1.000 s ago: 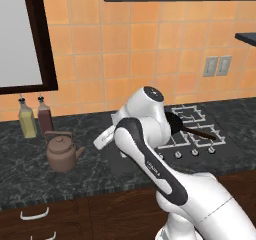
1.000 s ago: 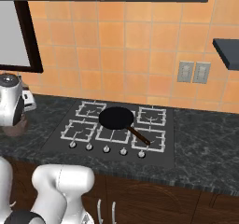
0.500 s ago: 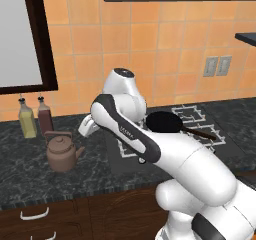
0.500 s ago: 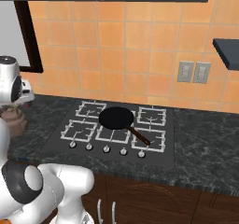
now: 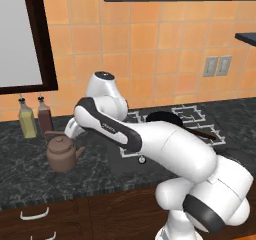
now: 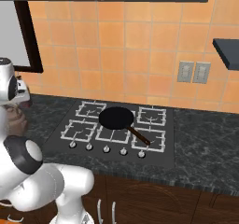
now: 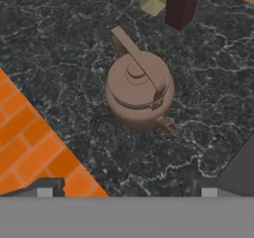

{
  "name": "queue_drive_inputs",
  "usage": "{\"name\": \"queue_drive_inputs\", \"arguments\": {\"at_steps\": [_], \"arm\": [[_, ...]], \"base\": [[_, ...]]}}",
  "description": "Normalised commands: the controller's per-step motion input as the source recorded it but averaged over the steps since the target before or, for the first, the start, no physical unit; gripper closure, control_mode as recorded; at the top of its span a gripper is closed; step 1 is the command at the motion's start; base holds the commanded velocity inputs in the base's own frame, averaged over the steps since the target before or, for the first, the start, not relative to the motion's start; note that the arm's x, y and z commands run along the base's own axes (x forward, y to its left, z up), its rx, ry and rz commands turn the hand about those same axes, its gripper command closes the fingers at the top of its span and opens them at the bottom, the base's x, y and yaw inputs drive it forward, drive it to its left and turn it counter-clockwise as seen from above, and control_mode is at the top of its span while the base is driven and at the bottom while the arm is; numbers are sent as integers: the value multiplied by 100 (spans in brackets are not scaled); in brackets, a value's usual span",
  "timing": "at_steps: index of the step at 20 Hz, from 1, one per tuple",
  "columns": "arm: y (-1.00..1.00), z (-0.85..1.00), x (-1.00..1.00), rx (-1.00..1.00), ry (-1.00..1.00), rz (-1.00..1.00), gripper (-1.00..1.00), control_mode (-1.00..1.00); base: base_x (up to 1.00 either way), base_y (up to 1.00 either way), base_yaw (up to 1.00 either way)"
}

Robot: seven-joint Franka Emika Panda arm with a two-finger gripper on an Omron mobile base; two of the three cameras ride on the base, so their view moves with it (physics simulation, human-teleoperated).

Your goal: Pick the kettle from the counter and place it on a stove burner. Then turn the burner on.

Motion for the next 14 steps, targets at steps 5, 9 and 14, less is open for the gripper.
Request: {"name": "queue_drive_inputs", "arguments": {"at_steps": [5,9,14], "arm": [[27,-24,26,0,0,0,-100,-100],[23,-31,30,0,0,0,-100,-100],[24,-23,32,0,0,0,-100,-100]], "base": [[0,0,0],[0,0,0],[0,0,0]]}}
